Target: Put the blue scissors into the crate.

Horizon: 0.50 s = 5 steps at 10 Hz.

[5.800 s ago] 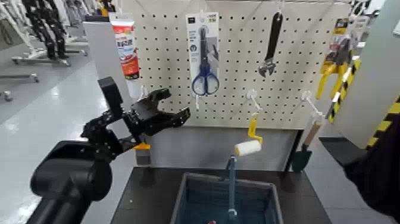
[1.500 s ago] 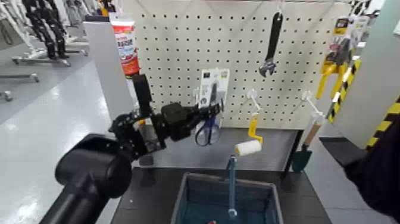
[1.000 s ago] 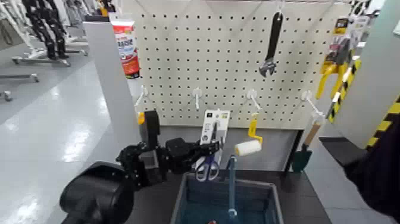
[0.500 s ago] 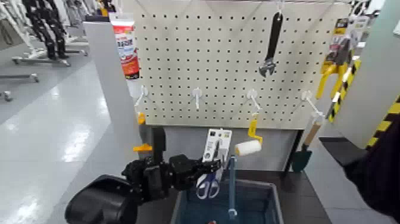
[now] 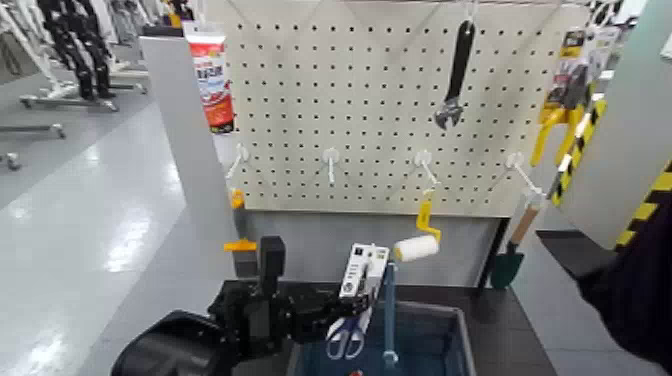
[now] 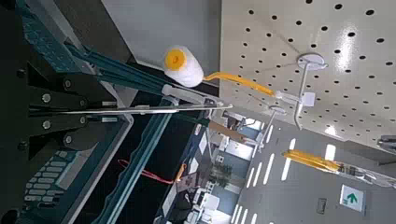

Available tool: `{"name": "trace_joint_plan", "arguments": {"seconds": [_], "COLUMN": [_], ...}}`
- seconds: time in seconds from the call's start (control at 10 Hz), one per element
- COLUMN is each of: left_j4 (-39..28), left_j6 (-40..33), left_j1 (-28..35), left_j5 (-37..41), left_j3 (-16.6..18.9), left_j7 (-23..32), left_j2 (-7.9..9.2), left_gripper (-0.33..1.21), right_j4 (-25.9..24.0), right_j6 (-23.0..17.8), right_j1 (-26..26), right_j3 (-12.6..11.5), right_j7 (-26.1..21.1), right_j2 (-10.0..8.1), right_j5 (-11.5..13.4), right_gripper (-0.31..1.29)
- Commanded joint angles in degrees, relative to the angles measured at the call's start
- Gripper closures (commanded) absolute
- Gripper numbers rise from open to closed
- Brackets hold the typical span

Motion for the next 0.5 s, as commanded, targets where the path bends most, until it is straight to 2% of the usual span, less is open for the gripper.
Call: {"name": "trace_joint_plan", "arguments": {"seconds": [0.1, 0.2, 0.3, 0.4, 0.5], "left_j4": [1.32, 1.32, 1.14, 1.06, 0.88], "left_j6": [-0.11, 0.15, 0.77, 0.68, 0.50], "left_j1": [0.01, 0.01, -0.08, -0.08, -0.08], "left_j5": [-0.13, -0.57, -0.84, -0.84, -0.84], "left_j3": [-0.60, -0.60, -0.60, -0.60, -0.42], "left_j7": [-0.01, -0.01, -0.19, -0.28, -0.36], "left_j2": [0.00, 0.00, 0.00, 0.00, 0.00], "left_gripper": [1.15, 1.10, 0.49, -0.04, -0.02], "right_j4": [0.00, 0.00, 0.00, 0.00, 0.00], "right_j6": [0.00, 0.00, 0.00, -0.09, 0.00], "right_j1": [0.00, 0.00, 0.00, 0.00, 0.00], "right_j3": [0.00, 0.00, 0.00, 0.00, 0.00], "right_j7": [0.00, 0.00, 0.00, 0.00, 0.00], "right_j2": [0.01, 0.01, 0.01, -0.08, -0.08], "right_j5": [-0.05, 0.04, -0.05, -0.05, -0.05], "right_gripper": [0.08, 0.08, 0.08, 0.08, 0.08]}}
